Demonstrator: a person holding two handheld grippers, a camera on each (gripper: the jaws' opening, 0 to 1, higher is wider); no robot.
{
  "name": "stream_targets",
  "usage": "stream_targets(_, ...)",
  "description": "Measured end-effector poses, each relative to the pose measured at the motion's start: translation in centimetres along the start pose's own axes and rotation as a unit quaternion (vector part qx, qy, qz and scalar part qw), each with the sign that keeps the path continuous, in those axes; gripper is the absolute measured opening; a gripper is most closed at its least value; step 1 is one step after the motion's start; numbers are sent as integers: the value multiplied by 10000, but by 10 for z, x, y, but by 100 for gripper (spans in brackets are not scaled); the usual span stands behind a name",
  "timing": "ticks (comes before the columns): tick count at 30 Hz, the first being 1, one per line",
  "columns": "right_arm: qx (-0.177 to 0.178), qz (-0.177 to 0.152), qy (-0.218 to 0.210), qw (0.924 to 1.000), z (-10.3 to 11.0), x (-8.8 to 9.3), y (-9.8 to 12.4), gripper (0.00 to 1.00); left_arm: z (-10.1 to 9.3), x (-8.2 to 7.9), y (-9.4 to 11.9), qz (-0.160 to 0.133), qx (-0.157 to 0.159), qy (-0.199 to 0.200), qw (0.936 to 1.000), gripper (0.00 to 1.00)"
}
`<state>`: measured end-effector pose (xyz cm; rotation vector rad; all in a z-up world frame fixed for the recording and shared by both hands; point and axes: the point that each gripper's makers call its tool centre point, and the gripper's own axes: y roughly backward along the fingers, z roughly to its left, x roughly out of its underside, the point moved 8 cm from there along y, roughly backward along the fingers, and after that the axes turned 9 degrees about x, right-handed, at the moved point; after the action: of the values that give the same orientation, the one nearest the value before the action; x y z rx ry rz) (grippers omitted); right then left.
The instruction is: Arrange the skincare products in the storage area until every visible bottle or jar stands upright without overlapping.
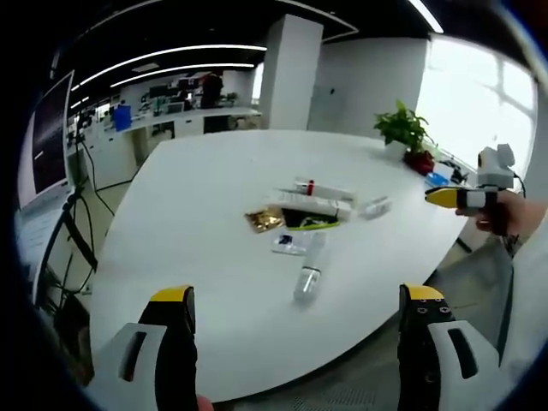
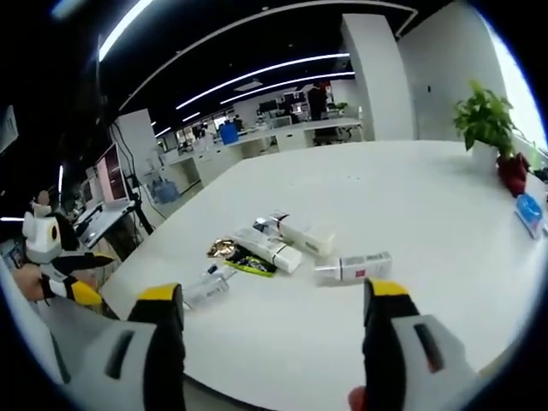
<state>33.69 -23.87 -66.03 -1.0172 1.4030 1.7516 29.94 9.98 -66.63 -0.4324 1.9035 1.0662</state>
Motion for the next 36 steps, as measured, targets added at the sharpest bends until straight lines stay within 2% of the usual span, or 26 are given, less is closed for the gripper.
stream_targets(8,-93,49,169,9998,-5,-10,-16,86,0,1,-1,39,46,14,10000,97)
stream_targets(19,-153,125,595,9980,-27,-35,-46,81,2,2,-2,88,76,73,9999,97)
stream_targets(23,-198,69,700,9973,-31,-42,-55,79,2,2,-3,112,83,91,9999,97)
stream_targets(36,-460,230,1134,9922,-36,-61,-93,76,1,4,-4,197,176,84,9996,97)
